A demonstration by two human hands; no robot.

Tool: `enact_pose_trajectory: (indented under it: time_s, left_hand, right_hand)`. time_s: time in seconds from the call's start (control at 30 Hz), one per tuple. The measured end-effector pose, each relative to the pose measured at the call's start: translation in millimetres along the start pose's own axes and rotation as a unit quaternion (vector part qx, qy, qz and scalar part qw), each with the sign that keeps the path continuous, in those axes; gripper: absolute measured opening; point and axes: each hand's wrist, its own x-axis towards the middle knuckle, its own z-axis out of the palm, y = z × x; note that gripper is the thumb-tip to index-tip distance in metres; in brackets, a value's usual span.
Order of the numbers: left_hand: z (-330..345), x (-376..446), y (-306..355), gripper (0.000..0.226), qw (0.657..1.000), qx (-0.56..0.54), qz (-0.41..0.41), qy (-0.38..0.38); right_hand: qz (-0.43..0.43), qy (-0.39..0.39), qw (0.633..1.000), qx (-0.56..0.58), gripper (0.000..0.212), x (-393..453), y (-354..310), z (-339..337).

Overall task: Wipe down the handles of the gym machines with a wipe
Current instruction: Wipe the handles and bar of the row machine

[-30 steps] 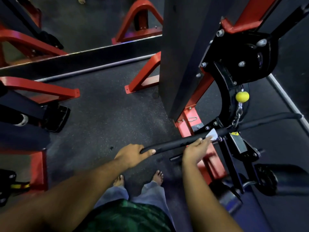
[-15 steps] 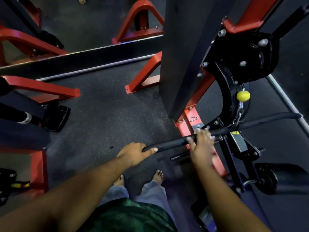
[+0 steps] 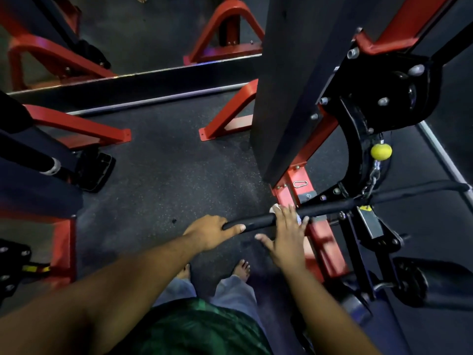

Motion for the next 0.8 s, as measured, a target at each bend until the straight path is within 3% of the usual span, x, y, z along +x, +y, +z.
enact_pose_trajectory:
  time_s: [0.07,0.13,0.23,0.3,0.43,0.5,0.57,0.67,0.8]
  left_hand:
    - [0.7,-1.7,2.1,0.069,1.000,-0.004,-0.003,-0.003]
    - [1.2,-2.5,3.1,0.067,1.000,-0.006,-0.004,-0.002]
    - [4.1,-1.0,2.2,0.072,1.000,-0.012,-0.003,0.003]
    - [6.0,-0.3,1.4,0.075,1.000,-0.015,-0.007,0.006]
    - [7.6,-0.1,0.5,0.077,1.000,-0.019,-0.011,0.007]
    - [8.3,-0.7,0.7,0.076,1.000,-0.018,-0.008,0.009]
    - [7.0,-2.4,2.1,0.076,1.000,-0.019,-0.006,0.010]
    - [5.8,-4.3,4.1,0.076,1.000,-0.024,-0.009,0.007]
    - [9.3,-6.6,5.5,0.079,1.000,-0.022,-0.013,0.008]
  right_hand:
    - [-0.011,0.001,0.998,-0.057,0.104,3.5,21.8,-5.7]
    - [0.066,0.011,0.995,-0.074,0.106,15.6,60.4,-20.8]
    - [0.189,0.025,0.982,-0.008,0.110,30.1,89.8,-39.8]
    - [0.179,0.035,0.983,0.023,0.112,25.4,63.5,-34.5]
    - [0.067,0.004,0.996,0.064,0.111,-9.8,-11.0,0.5]
    - [0.038,-0.007,0.999,0.005,0.111,-11.9,-7.0,2.5]
    - [0.091,0.015,0.996,-0.019,0.109,-0.2,23.6,-4.7]
    - [0.215,0.060,0.972,0.072,0.115,20.7,61.4,-20.6]
    - [0.273,0.132,0.917,0.261,0.110,20.3,-2.3,-8.4]
